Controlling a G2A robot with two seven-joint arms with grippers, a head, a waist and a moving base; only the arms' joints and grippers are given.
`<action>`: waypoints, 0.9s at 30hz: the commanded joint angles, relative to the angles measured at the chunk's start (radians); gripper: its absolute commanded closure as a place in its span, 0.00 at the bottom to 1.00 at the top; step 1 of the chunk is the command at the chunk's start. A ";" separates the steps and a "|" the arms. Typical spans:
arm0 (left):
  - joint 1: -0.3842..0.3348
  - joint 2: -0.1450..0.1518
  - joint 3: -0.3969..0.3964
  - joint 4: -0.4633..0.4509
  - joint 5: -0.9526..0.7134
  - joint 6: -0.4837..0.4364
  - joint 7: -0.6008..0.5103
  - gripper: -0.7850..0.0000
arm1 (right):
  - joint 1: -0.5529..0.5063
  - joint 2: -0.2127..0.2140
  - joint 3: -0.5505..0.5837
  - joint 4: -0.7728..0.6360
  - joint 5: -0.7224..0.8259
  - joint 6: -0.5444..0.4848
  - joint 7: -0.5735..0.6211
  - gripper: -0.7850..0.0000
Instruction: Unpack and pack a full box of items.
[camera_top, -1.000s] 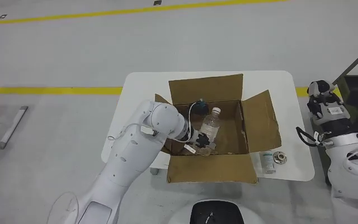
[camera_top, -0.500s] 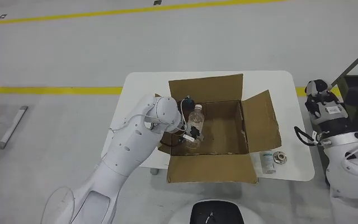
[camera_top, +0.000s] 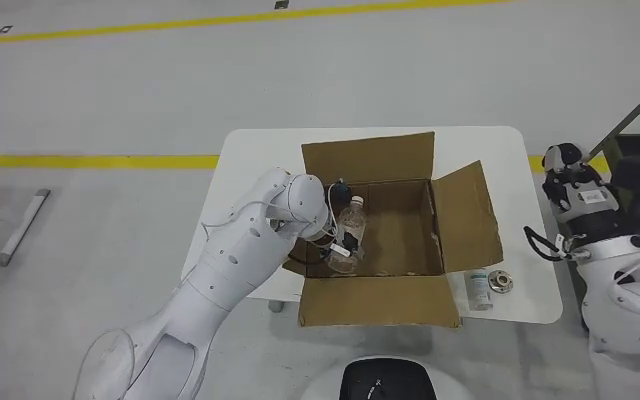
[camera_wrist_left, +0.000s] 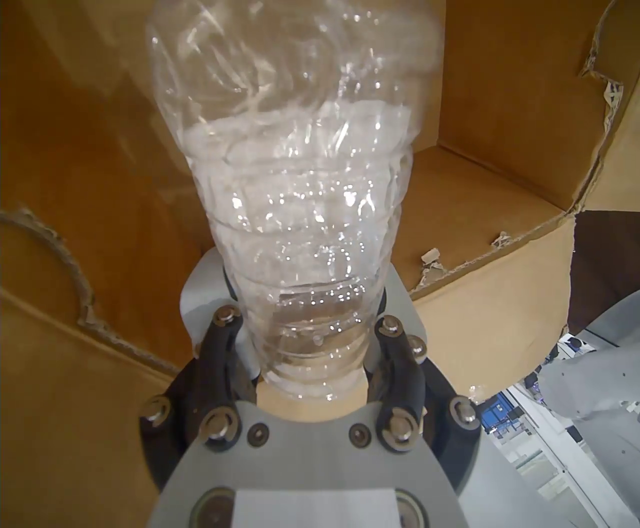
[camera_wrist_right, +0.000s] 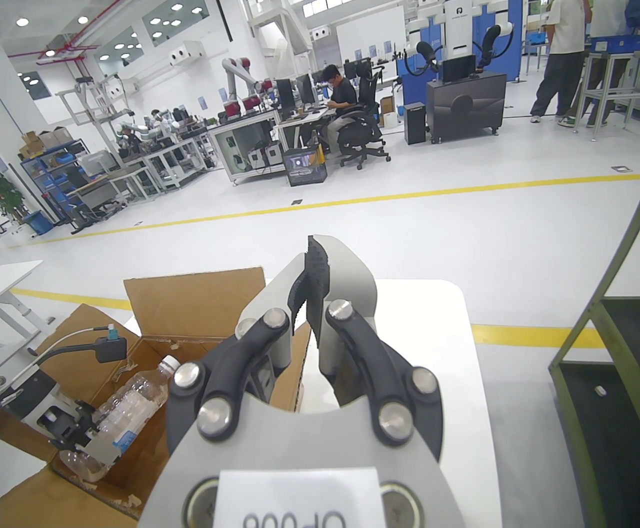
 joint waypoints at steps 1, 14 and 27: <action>0.000 0.000 0.000 0.000 0.000 0.000 0.000 1.00 | 0.001 0.001 -0.003 0.001 0.002 -0.001 -0.001 1.00; 0.006 -0.008 0.010 0.009 -0.005 0.018 0.019 1.00 | -0.002 0.010 -0.016 0.004 -0.003 -0.001 -0.005 1.00; -0.040 -0.027 0.085 0.112 -0.071 0.037 0.037 0.00 | -0.005 0.019 -0.020 0.007 -0.010 0.009 -0.009 1.00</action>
